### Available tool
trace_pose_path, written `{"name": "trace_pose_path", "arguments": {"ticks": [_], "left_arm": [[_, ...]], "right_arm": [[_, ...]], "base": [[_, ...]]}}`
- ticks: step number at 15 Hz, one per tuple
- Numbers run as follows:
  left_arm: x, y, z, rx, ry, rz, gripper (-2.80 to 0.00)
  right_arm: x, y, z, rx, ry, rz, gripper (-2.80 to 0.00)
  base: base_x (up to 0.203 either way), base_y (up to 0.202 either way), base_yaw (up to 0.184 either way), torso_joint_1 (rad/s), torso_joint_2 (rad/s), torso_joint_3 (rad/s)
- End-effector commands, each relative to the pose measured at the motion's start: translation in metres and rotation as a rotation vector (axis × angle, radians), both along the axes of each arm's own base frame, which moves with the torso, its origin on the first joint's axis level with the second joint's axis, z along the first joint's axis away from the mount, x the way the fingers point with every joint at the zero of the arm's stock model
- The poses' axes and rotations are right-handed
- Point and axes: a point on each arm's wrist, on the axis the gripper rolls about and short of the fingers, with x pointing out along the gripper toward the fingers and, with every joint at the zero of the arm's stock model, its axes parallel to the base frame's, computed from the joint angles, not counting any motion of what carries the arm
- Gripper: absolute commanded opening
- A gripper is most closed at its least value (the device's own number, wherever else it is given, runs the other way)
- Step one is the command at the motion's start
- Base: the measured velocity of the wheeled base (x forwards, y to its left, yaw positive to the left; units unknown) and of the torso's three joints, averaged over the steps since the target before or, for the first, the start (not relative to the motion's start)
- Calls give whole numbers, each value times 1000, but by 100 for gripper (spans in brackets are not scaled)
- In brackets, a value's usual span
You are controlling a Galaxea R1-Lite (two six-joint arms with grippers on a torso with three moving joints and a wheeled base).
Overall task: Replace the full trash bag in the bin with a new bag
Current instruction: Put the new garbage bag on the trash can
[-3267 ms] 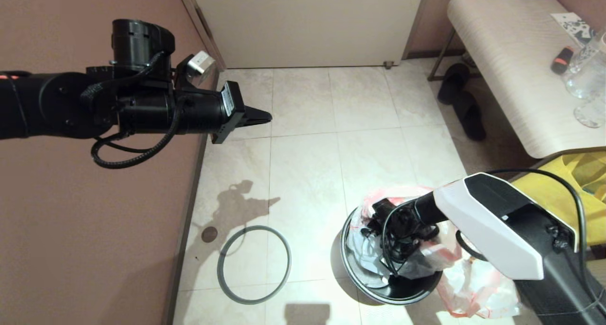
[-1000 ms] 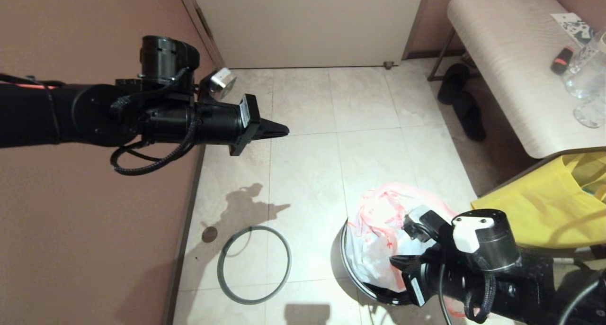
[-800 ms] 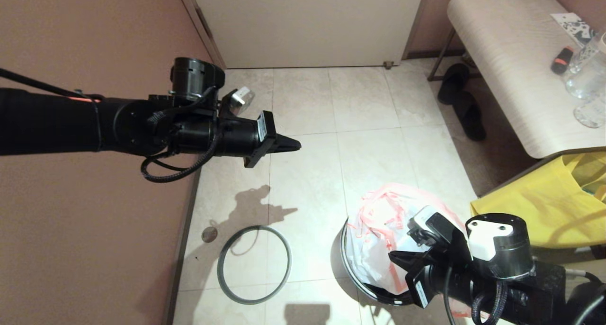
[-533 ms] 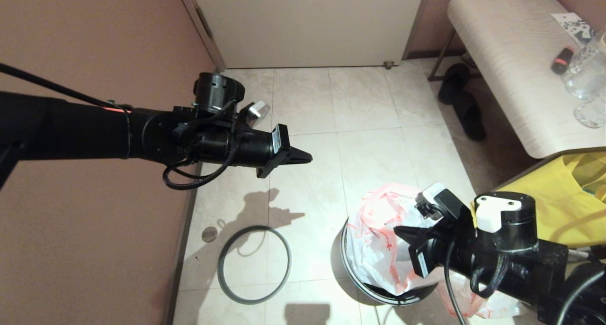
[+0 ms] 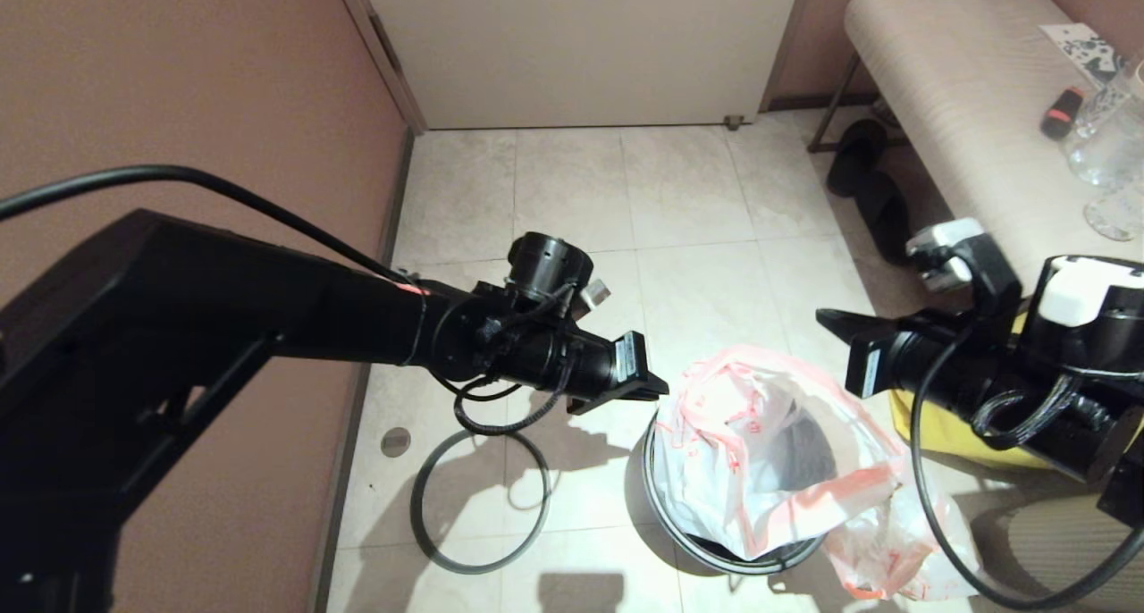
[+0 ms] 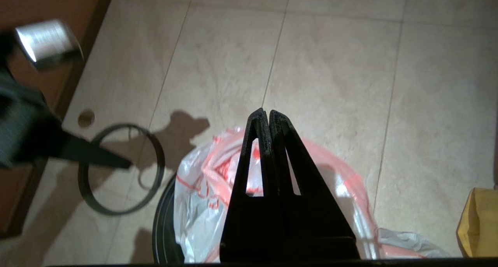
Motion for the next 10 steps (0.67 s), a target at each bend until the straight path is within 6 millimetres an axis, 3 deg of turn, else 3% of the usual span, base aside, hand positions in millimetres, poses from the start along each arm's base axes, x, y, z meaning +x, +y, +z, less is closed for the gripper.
{"name": "trace_pose_path", "arguments": {"ticks": [1, 4, 9, 10], "left_arm": [[3, -20, -34, 56, 48, -7, 0], [-2, -44, -45, 106, 30, 44, 0], [11, -69, -52, 72, -33, 43, 0], [14, -76, -61, 89, -38, 50, 0]], "right_arm": [[-11, -18, 35, 73, -94, -51, -280], [-11, -20, 43, 119, -92, -58, -280], [-13, -25, 48, 126, -109, -70, -280], [-16, -27, 52, 132, -124, -75, -280]], "base": [[0, 0, 0, 0, 0, 0], [0, 0, 0, 0, 0, 0], [0, 0, 0, 0, 0, 0], [0, 0, 0, 0, 0, 0]]}}
